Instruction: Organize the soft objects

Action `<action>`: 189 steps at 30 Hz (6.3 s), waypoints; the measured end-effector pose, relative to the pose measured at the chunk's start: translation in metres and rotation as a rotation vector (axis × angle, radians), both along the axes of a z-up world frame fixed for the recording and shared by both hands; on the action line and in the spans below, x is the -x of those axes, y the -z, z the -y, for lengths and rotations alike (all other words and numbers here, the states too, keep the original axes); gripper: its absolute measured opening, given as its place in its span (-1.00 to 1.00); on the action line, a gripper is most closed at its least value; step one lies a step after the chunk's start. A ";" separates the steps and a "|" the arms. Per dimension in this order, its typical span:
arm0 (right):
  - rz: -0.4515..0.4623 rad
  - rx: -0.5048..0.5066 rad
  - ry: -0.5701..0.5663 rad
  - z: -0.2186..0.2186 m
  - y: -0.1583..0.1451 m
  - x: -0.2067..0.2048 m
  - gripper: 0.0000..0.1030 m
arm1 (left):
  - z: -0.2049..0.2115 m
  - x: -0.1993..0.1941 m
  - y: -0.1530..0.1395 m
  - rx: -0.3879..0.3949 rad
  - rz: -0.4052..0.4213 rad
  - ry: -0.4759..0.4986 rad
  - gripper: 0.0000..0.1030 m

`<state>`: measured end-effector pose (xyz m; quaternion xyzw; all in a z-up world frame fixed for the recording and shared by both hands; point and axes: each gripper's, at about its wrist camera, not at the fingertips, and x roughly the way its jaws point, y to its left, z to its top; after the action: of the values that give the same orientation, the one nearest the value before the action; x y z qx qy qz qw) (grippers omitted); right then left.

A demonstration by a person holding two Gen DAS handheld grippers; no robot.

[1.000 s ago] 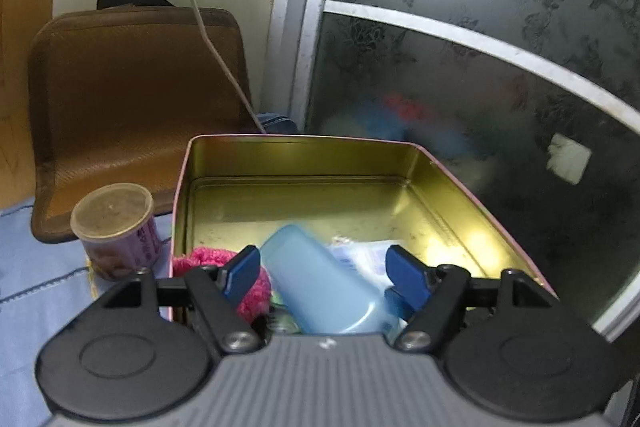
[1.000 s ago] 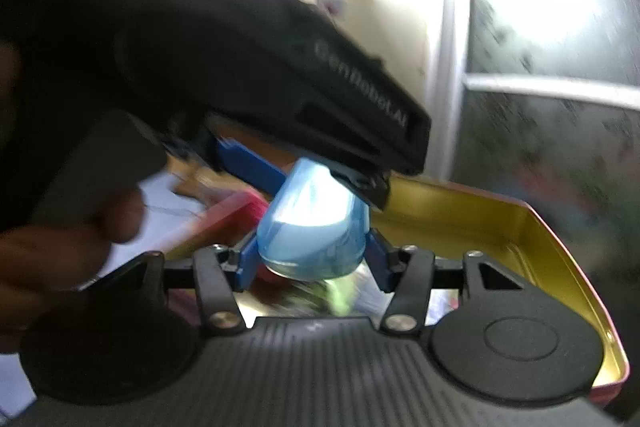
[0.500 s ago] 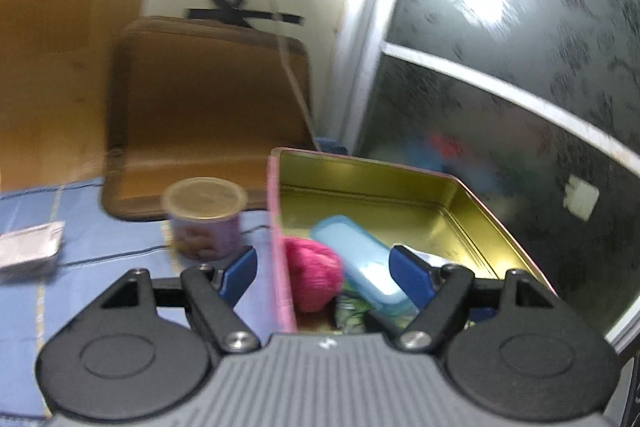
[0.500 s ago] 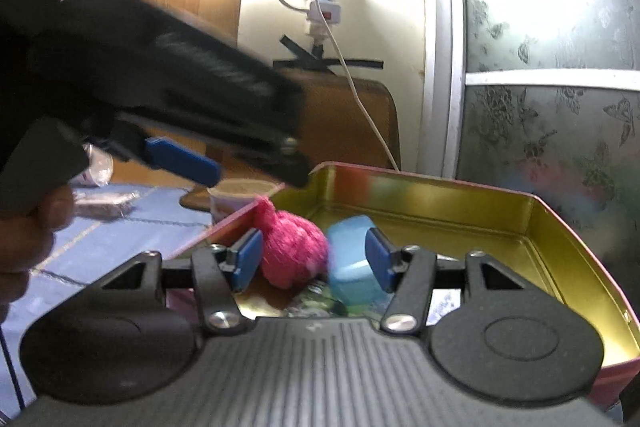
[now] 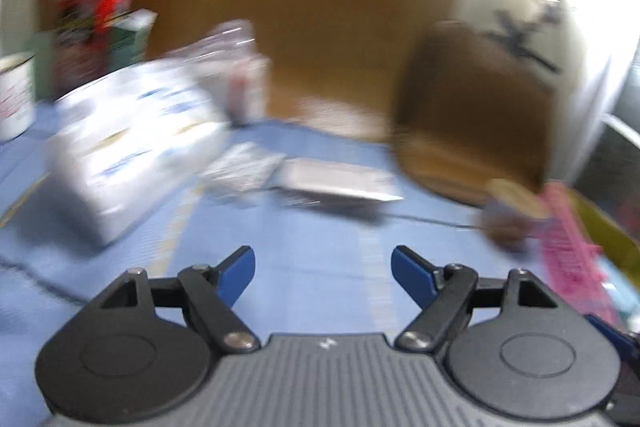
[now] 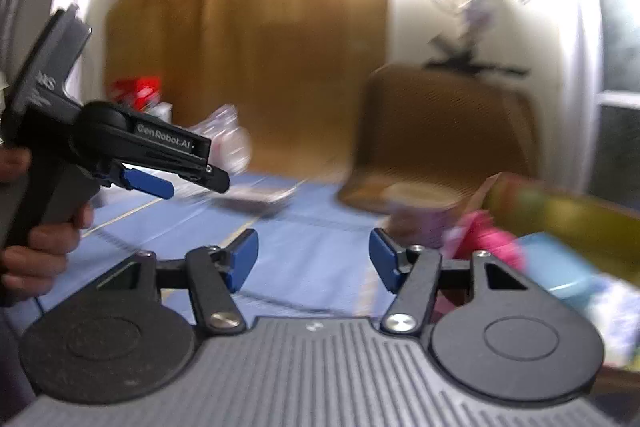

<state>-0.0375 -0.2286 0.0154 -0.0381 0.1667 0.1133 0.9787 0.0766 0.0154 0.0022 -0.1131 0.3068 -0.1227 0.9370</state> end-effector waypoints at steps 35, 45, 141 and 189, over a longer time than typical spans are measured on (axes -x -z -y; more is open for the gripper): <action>0.024 0.061 -0.118 -0.061 -0.054 -0.059 -0.74 | -0.050 -0.008 0.027 0.208 -0.031 -0.046 0.63; 0.095 0.438 -0.448 -0.084 0.003 0.061 0.26 | -0.052 0.004 0.027 0.269 -0.068 0.034 0.63; 0.136 0.023 0.366 0.082 -0.017 0.035 0.13 | 0.152 0.059 -0.032 -0.176 0.078 0.321 0.69; -0.124 0.060 -0.101 -0.104 -0.007 -0.085 0.23 | -0.084 -0.003 0.018 -0.130 -0.026 -0.240 0.73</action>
<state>0.0476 -0.1246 0.0227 -0.0689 0.2283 0.1595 0.9580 0.0798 0.0992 -0.0157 -0.0896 0.3106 0.0118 0.9462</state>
